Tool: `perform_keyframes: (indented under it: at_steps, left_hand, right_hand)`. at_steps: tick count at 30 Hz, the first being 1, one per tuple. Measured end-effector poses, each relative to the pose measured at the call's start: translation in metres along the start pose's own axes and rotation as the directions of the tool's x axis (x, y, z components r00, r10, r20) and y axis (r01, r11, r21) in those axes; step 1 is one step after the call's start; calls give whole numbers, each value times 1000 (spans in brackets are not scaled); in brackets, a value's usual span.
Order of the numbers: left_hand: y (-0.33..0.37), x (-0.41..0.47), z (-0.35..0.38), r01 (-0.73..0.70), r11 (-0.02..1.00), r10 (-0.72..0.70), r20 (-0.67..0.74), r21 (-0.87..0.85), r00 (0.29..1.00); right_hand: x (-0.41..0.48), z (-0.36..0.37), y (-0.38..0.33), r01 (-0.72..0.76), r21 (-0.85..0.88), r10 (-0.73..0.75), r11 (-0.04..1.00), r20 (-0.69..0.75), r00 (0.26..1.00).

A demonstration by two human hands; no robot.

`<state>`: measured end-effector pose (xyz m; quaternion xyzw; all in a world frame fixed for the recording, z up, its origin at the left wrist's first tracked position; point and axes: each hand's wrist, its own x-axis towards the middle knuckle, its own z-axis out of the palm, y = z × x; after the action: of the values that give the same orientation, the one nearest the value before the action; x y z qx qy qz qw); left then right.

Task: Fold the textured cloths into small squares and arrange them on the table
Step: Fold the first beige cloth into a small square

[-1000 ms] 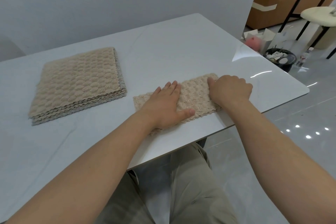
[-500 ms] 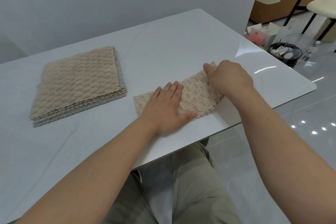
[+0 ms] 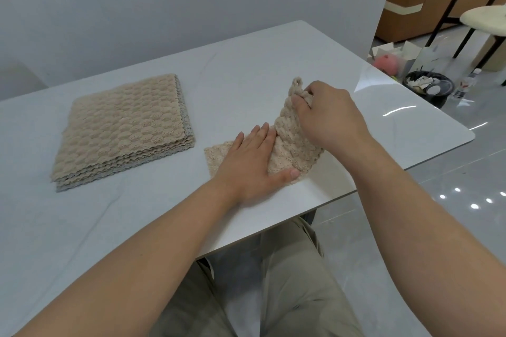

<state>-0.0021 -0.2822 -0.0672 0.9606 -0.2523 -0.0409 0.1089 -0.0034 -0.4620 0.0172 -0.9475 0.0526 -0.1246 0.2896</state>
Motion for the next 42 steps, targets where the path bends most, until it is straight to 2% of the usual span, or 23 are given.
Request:
perform_keyframes:
  at_steps: [2,5,7,9,12,14,16,19,21,24,28,32,34,36,38,40,42]
  left_hand:
    - [-2,-1,-4,-44,998,37,-128,-52,991]
    - [-6,-3,-9,-231,973,226,-332,25,916]
    - [-6,-4,-10,-278,959,280,-289,48,916]
    - [-5,-5,-5,-276,959,283,-209,60,936]
    - [-5,-5,-4,-266,963,268,-173,34,948]
    - [-3,-6,-12,-209,968,186,-164,-139,969]
    - [-2,-5,-24,-53,909,-18,-165,-414,986]
    - [-3,2,-47,115,688,-332,-169,-716,928]
    - [-6,6,-64,199,538,-433,-66,-819,899]
    - [-11,9,-78,281,437,-460,56,-854,886]
    - [-19,8,-76,339,521,-471,67,-783,880]
    - [-27,11,-65,351,534,-490,57,-769,870]
    - [-33,12,-61,378,515,-509,80,-769,857]
    - [-37,13,-58,399,450,-520,129,-799,844]
    - [-37,12,-57,403,325,-507,202,-855,838]
    - [-35,10,-59,395,189,-494,261,-899,830]
    - [-37,8,-61,394,139,-486,285,-908,826]
  right_hand:
    - [-1,-1,0,-14,-16,14,1000,0,1000]
    - [-1,0,1,-24,-13,24,1000,1,1000]
    - [-2,1,-1,-25,-3,25,1000,-1,1000]
    - [-3,3,-3,-20,14,20,1000,2,1000]
    - [-6,4,-6,-8,43,7,999,6,1000]
    - [-8,4,-7,0,73,0,997,4,1000]
    - [-12,3,-9,4,129,-7,992,21,1000]
    - [-27,8,-15,42,208,-59,977,74,995]
    - [-43,18,-19,94,253,-124,963,103,987]
    - [-68,40,-20,172,316,-225,933,140,964]
    - [-86,58,-13,178,320,-228,931,128,965]
    - [-96,64,-8,240,319,-266,917,40,963]
    - [-99,65,-5,295,227,-291,928,-54,955]
    - [-102,68,0,348,57,-336,936,-163,928]
    - [-103,72,3,362,-54,-365,931,-225,904]
    - [-105,76,4,409,-80,-415,909,-250,875]
    - [-108,81,1,486,-71,-486,871,-260,834]
